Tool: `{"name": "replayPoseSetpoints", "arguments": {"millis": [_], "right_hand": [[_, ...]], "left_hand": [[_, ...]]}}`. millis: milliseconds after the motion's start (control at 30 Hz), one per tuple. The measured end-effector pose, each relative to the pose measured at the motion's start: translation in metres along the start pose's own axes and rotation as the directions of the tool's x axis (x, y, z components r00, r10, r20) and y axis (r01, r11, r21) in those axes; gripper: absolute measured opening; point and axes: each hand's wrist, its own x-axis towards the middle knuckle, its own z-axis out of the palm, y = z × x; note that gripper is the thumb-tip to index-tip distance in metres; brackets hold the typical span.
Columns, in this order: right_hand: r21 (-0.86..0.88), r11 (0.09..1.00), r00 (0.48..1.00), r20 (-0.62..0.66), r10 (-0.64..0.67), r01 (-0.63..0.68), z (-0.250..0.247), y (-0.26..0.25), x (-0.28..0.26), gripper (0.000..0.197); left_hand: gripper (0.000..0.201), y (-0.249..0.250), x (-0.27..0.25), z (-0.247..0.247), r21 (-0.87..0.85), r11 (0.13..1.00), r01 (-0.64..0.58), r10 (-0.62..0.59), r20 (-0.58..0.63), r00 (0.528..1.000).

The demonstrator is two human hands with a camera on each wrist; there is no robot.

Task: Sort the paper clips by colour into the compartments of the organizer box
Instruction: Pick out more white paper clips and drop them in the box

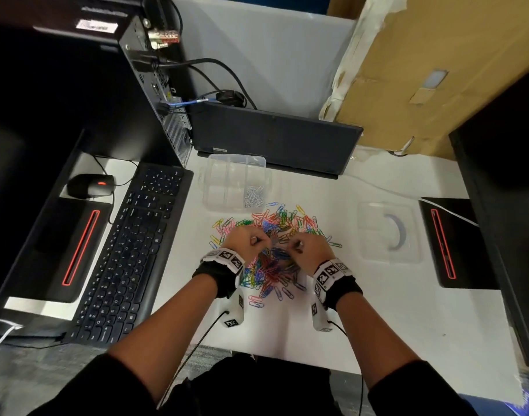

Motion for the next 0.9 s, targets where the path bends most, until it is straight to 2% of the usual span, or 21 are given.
{"name": "replayPoseSetpoints", "arguments": {"millis": [133, 267, 367, 400, 467, 567, 633, 700, 767, 900], "right_hand": [[0.024, 1.0, 0.998, -0.055, 0.013, -0.012, 0.004, -0.011, 0.0, 0.013], [0.012, 0.999, 0.997, -0.059, 0.045, -0.044, 0.011, -0.025, 0.002, 0.007], [-0.038, 0.999, 0.998, -0.058, 0.034, -0.036, 0.011, -0.026, 0.002, 0.005], [-0.04, 0.998, 0.998, -0.054, 0.04, -0.042, 0.01, -0.024, 0.002, 0.005], [-0.023, 0.997, 0.996, -0.059, 0.066, -0.067, 0.007, -0.02, 0.001, 0.007], [-0.027, 0.996, 0.994, -0.07, 0.079, -0.081, 0.006, -0.014, 0.0, 0.01], [-0.091, 0.993, 0.996, -0.05, 0.069, -0.073, 0.007, -0.014, -0.001, 0.008], [-0.13, 0.99, 0.998, -0.037, 0.053, -0.058, 0.006, -0.013, -0.002, 0.009], [-0.093, 0.993, 0.996, -0.047, 0.075, -0.079, 0.004, -0.009, -0.004, 0.01], [-0.041, 0.992, 0.991, -0.065, 0.12, -0.123, 0.001, -0.003, -0.01, 0.01]], "left_hand": [[0.013, -0.009, -0.002, -0.011, -0.041, 0.998, 0.053, -0.056, -0.075, 0.996], [0.014, -0.017, -0.002, -0.019, -0.009, 0.992, 0.126, -0.126, -0.093, 0.988], [0.006, -0.019, -0.001, -0.022, 0.051, 0.989, 0.14, -0.135, -0.095, 0.986], [0.003, -0.019, -0.001, -0.023, 0.071, 0.989, 0.128, -0.121, -0.089, 0.989], [0.008, -0.015, 0.001, -0.021, 0.122, 0.99, 0.065, -0.058, -0.067, 0.996], [0.008, -0.001, 0.003, -0.014, 0.224, 0.969, -0.1, 0.099, 0.014, 0.995], [0.011, 0.007, 0.005, -0.005, 0.319, 0.929, -0.187, 0.168, 0.085, 0.982], [0.014, 0.012, 0.008, 0.002, 0.413, 0.885, -0.214, 0.175, 0.13, 0.976], [0.016, 0.015, 0.01, 0.006, 0.479, 0.855, -0.199, 0.153, 0.134, 0.979], [0.013, 0.015, 0.013, 0.007, 0.489, 0.857, -0.164, 0.117, 0.125, 0.985]]}}
